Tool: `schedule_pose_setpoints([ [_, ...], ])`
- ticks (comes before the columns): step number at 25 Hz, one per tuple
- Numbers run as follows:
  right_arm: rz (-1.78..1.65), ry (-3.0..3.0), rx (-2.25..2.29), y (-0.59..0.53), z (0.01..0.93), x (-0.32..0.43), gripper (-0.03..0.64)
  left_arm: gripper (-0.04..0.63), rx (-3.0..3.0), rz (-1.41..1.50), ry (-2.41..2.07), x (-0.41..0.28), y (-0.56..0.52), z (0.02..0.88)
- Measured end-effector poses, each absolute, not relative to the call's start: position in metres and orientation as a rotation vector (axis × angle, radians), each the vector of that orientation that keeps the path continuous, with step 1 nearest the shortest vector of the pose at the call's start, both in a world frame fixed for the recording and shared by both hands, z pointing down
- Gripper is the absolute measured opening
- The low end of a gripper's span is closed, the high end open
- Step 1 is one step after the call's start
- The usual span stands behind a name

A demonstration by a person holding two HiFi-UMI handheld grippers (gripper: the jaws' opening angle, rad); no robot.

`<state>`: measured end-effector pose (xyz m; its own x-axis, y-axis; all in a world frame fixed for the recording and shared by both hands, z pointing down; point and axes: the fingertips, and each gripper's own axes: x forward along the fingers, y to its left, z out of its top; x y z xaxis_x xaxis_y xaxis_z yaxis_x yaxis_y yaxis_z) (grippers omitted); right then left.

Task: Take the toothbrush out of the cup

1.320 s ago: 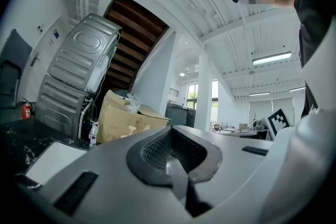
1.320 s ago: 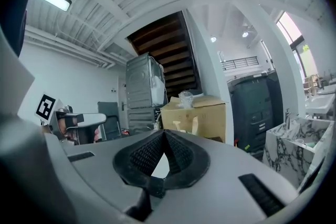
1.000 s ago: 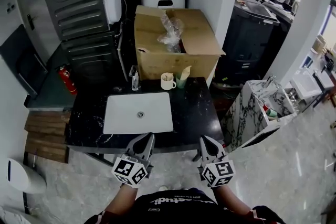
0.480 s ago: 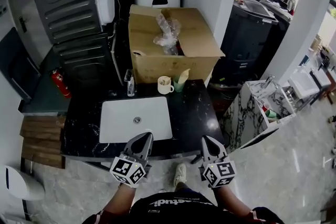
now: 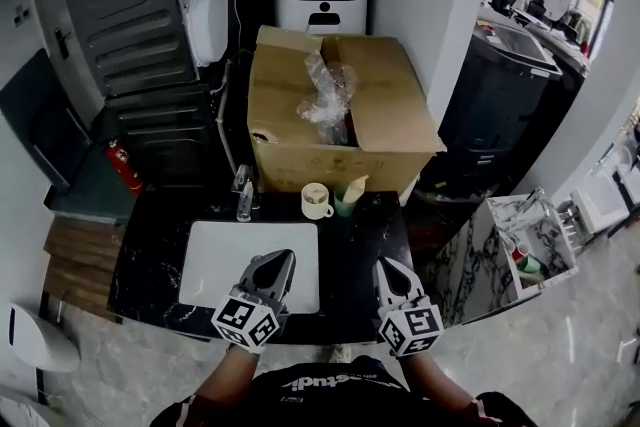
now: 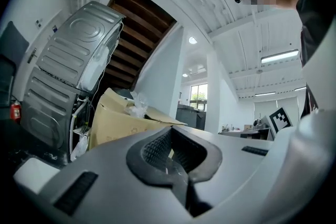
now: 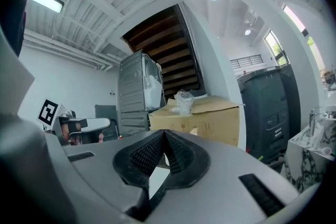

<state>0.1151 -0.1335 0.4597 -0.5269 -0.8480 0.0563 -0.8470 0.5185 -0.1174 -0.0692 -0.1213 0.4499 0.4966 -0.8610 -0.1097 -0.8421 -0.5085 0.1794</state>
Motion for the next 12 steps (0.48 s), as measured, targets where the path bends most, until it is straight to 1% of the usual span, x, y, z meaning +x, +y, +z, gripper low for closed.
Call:
schedule_pose_setpoints([
  [6,-0.212,2.778,-1.453,-0.186,0.464,0.117,0.036,0.015,2.615,-0.265,-1.571,-0.057,-0.173,0.445],
  [12,-0.264,2.756,-1.484,-0.214,0.474,0.117,0.037,0.014,2.618,-0.232,-1.531,-0.057,-0.199,0.450],
])
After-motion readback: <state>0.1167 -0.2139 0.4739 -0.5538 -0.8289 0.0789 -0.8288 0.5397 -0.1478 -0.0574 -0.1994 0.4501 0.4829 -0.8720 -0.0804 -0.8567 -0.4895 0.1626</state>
